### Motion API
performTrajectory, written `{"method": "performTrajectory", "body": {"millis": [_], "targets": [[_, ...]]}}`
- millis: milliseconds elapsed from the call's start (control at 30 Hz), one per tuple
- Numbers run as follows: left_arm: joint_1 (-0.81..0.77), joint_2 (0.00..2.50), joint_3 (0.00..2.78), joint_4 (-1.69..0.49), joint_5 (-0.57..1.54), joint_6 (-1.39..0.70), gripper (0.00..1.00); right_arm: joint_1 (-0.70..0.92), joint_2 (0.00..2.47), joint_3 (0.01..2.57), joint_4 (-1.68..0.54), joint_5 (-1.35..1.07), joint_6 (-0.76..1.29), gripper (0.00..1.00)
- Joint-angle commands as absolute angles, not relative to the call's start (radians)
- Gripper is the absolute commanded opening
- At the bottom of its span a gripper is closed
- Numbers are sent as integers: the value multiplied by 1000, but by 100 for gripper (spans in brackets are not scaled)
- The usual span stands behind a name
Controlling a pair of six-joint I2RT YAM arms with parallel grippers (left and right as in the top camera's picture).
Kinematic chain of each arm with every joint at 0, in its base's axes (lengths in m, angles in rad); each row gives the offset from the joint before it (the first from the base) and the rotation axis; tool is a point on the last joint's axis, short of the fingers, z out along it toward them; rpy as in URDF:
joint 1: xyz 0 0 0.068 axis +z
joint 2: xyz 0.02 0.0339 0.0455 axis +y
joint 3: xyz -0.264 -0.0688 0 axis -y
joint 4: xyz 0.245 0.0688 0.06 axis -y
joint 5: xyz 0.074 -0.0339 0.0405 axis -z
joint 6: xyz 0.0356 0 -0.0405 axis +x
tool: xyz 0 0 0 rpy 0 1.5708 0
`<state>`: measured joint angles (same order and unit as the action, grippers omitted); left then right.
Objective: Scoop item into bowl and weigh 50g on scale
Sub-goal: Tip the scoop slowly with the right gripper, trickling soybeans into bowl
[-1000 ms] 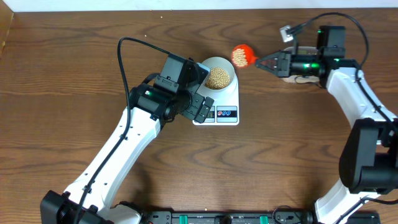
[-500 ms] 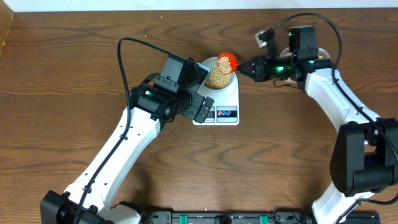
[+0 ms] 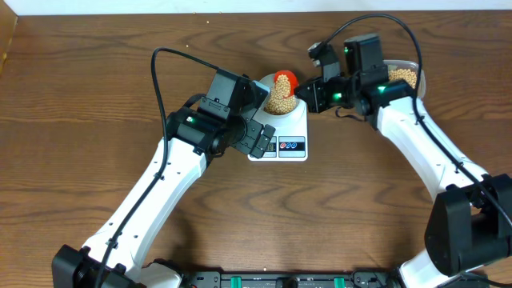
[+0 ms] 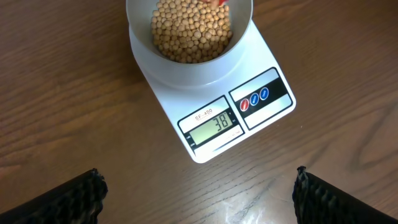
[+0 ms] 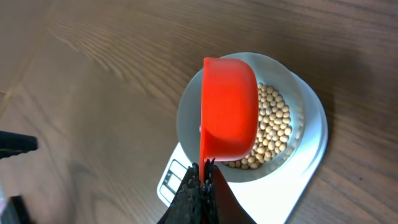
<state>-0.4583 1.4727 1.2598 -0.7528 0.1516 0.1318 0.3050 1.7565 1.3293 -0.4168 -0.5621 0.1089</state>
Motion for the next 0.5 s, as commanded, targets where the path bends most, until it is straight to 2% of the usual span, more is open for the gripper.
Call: {"method": "performTrajectory", "body": {"millis": [0,467], "targets": [[-455,1479,1261,-756,153,138,98,323,1733,1328,-421,-503,52,1],[-455,1479,1261,-755,153,138,98,385,1733,1328,-442,-371,-83,1]]}}
